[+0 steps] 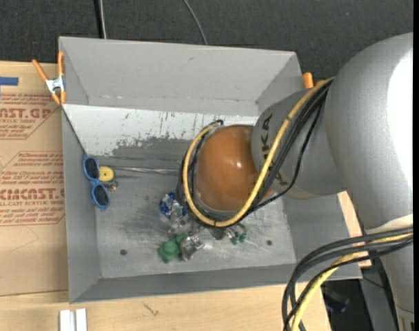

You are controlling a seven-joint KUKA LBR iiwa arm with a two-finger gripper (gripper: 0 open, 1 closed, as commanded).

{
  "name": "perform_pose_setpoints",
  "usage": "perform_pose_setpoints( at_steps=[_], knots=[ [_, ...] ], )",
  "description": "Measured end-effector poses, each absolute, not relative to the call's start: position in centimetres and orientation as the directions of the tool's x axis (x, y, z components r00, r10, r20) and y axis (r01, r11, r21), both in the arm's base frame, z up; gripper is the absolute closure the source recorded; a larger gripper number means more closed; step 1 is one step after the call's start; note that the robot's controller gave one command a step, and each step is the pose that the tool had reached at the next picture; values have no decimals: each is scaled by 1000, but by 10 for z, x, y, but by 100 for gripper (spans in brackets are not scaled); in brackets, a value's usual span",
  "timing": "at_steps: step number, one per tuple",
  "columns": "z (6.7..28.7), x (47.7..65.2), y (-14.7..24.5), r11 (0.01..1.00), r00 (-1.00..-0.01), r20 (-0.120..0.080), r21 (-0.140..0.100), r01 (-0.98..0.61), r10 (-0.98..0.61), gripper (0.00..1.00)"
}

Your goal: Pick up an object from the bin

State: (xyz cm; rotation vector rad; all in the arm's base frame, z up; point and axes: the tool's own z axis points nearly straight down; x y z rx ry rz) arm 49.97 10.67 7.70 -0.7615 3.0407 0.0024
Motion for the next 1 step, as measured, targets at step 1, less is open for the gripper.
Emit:
perform_pose_setpoints(
  at_steps=[1],
  knots=[
    [102,500,108,882,-882,-3,-1,-471,-471,100]
  ],
)
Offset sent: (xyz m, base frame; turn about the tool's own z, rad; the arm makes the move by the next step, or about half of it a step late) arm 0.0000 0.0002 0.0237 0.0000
